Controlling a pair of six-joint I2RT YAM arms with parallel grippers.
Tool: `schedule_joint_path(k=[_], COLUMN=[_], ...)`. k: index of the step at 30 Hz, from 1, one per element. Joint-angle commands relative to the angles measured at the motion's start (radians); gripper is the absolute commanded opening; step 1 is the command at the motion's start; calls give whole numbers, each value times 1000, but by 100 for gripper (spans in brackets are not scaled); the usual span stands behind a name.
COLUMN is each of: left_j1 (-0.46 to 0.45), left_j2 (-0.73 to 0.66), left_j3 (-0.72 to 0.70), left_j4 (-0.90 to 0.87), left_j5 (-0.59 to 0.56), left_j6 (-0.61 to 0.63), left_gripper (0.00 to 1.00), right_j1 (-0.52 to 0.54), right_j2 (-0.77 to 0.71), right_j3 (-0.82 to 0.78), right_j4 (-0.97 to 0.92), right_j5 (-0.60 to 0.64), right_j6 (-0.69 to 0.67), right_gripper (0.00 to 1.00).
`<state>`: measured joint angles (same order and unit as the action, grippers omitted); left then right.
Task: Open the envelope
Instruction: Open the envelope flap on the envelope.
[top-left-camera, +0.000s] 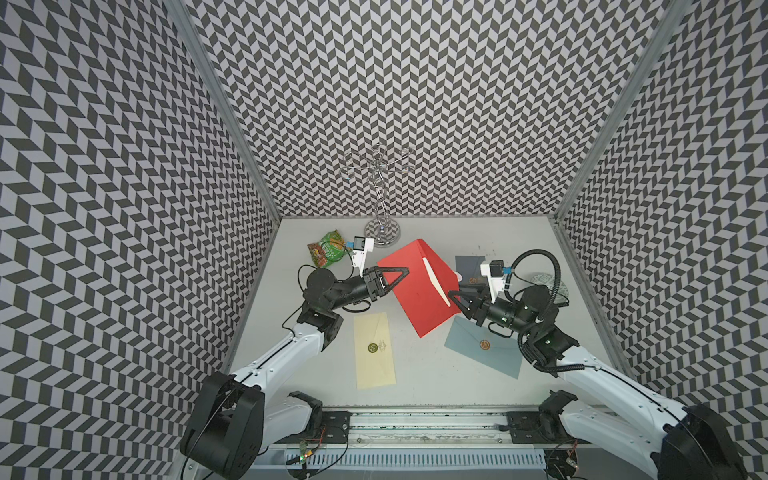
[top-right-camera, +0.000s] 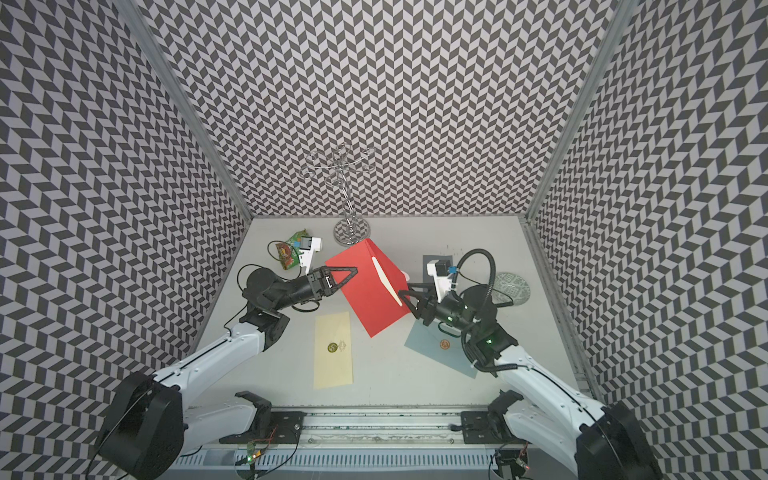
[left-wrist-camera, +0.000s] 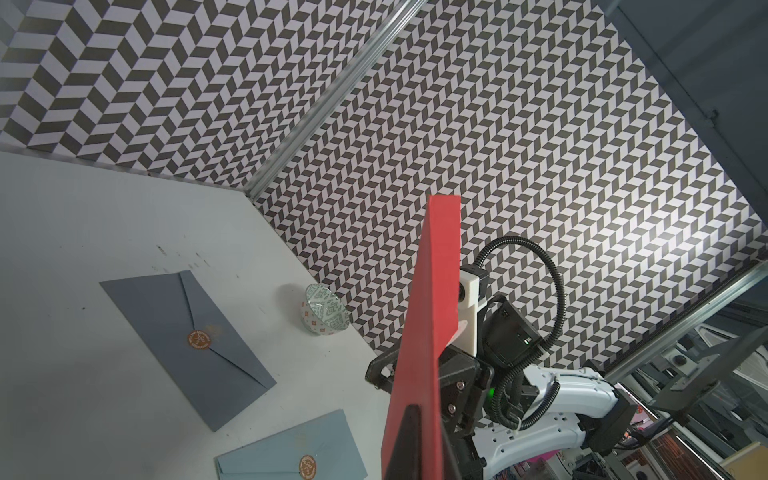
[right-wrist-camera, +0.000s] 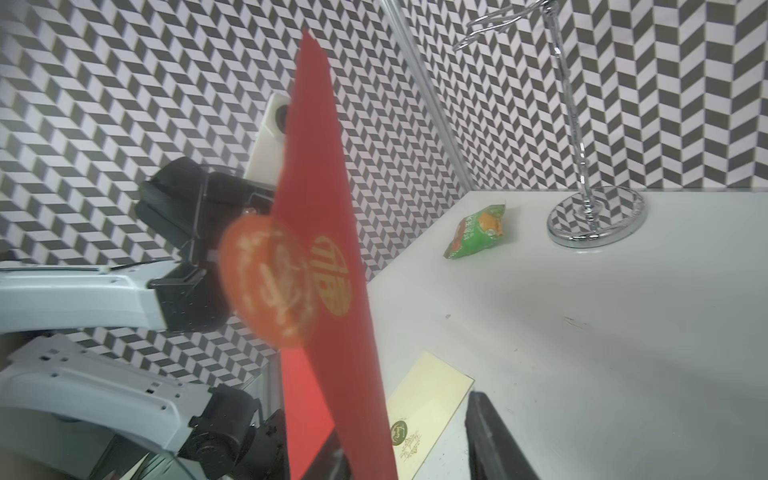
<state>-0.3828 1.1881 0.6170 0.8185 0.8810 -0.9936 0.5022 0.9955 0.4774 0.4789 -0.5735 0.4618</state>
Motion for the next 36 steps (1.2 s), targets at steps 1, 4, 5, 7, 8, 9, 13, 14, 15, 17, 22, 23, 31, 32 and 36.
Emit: schedule_joint_path(k=[1,4,5,7,8,9,13,14,15,17,22,23,31,32,36], left_j1=[5,5,4,4,5,4,5,5,5,5,5,5,7,9,21], left_j2=[-17,-17,-16,-16,-15,-15,-6,-5,-4,-2,-4,0,2,0,-15], left_j3=[-1,-3,-3,-4,-6,-6,-5,-4,-5,-5,-5,-5,9,14,12], left_j4=[57,59,59,61,61,60,64,64,63,56,14,9,-121,-162,-291], left_j5=[41,45,46,49,50,50,53,55,56,55,34,33,-29,-52,-147], left_j6=[-7,-9,-7,-4,-4,-3,-4,-4,-2,2,36,42,111,132,193], left_gripper=[0,0,0,0,0,0,0,0,0,0,7,8,44,47,58], right_j1=[-29,-48,-52,-53,-53,-54,-56,-57,-58,-59,-60,-59,-59,-59,-61], right_j2=[32,57,66,72,76,78,83,83,81,78,66,66,63,62,60], right_j3=[16,20,21,21,19,20,21,24,25,26,14,15,23,30,42], right_j4=[104,158,178,203,214,217,230,235,242,258,287,287,199,152,28], right_j5=[-174,-252,-282,-309,-318,-322,-330,-336,-344,-360,-373,-375,-285,-237,-48], right_j6=[58,101,108,122,129,132,142,146,151,152,164,164,130,110,63], right_gripper=[34,29,28,24,21,18,17,15,13,11,0,0,0,0,0])
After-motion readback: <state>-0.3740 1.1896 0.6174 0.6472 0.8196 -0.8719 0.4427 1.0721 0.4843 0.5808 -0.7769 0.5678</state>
